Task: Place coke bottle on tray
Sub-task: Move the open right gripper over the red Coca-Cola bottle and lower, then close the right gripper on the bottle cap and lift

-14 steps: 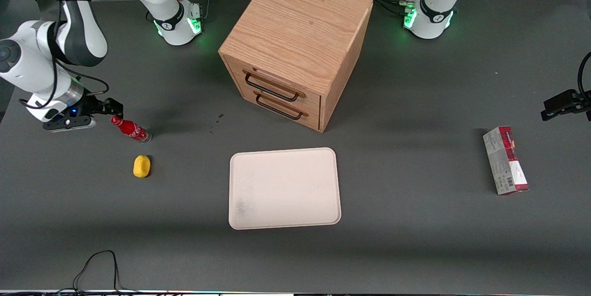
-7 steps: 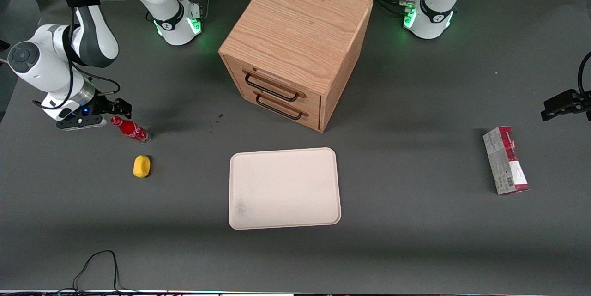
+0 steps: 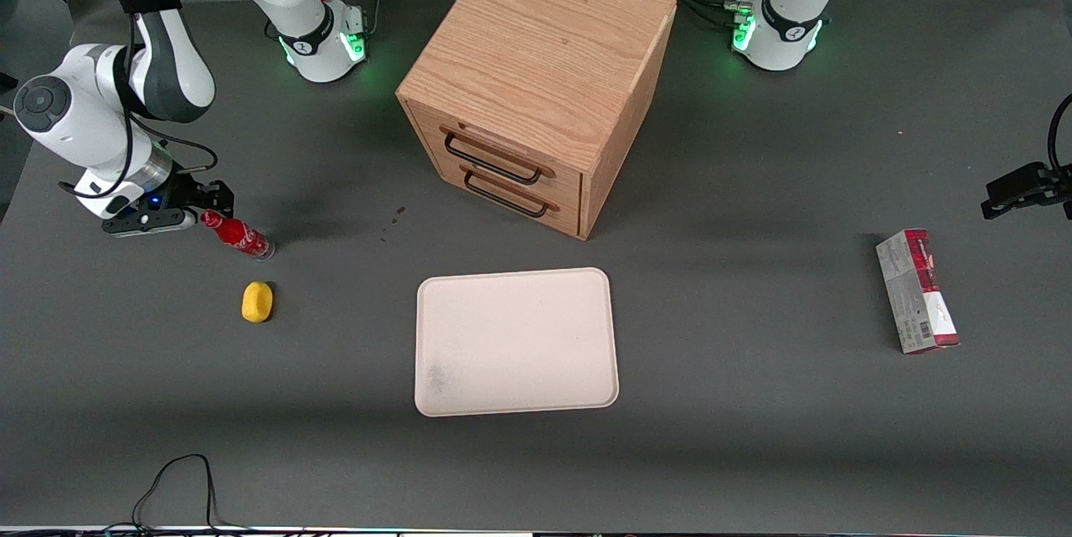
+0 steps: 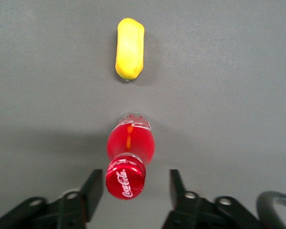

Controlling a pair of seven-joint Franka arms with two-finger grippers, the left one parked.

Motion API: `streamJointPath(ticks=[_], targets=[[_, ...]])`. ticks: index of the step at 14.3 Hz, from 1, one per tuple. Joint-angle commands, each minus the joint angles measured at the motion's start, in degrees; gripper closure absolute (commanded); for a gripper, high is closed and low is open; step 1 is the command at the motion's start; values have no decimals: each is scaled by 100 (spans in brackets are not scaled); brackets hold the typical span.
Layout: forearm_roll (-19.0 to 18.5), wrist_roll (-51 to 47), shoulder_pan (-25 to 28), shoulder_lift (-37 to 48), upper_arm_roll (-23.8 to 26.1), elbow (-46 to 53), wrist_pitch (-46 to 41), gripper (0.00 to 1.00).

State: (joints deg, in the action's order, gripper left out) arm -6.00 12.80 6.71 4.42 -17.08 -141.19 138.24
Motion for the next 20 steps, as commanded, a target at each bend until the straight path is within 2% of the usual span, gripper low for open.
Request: streamJointPath(ticks=[1, 11, 15, 18, 20], targets=[[-42, -128, 15, 32, -24, -49, 80, 100], [-42, -355, 23, 85, -24, 117, -42, 100], [-24, -515, 32, -98, 38, 1511, -1805, 100], [370, -585, 181, -371, 55, 2610, -2826, 100], [415, -865, 217, -687, 116, 3384, -3476, 100]])
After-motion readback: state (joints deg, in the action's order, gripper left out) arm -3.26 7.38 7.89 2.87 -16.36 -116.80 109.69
